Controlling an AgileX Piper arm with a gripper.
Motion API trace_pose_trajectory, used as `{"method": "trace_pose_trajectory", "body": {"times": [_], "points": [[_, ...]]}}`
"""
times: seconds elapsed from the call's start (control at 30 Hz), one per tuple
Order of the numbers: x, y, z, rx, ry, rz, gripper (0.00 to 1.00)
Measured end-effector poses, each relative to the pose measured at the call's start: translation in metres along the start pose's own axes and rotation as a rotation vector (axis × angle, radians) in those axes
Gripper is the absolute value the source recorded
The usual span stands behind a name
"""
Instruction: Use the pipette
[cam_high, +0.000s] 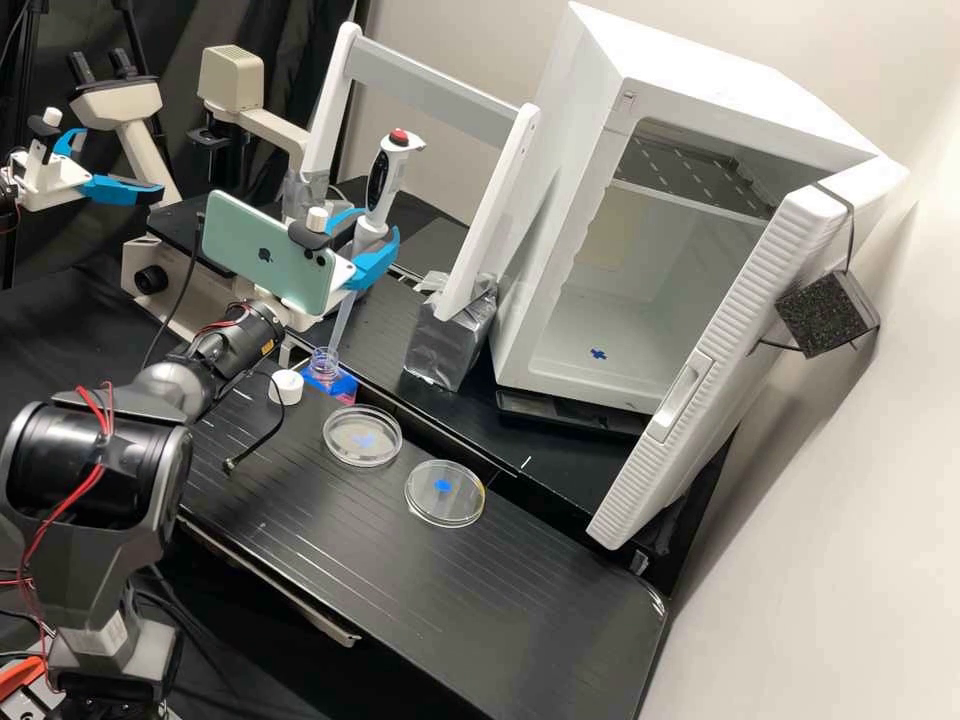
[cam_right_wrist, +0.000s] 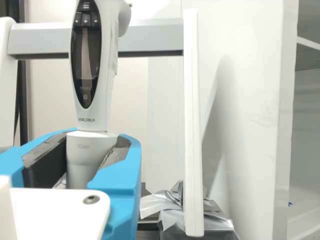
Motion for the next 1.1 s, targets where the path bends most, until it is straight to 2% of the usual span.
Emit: {"method": "trace_pose_trajectory", "body": {"times": [0.2,0.27,0.5,0.6,0.67,0.9,1.1], "points": [[-0.011,-0.005,0.011,-0.004,-0.014,0.007,0.00],[-0.016,-0.009,0.013,0.008,-0.016,-0.004,0.00],[-0.037,-0.027,0.016,0.007,-0.016,-0.094,0.00],[-0.045,-0.034,0.014,-0.007,-0.013,-0.128,0.00],[-0.047,-0.037,0.014,-0.025,-0.011,-0.128,0.00],[-0.046,-0.047,0.019,-0.052,-0.035,-0.140,0.00],[-0.043,-0.045,0.025,-0.056,-0.063,-0.137,0.00]]}}
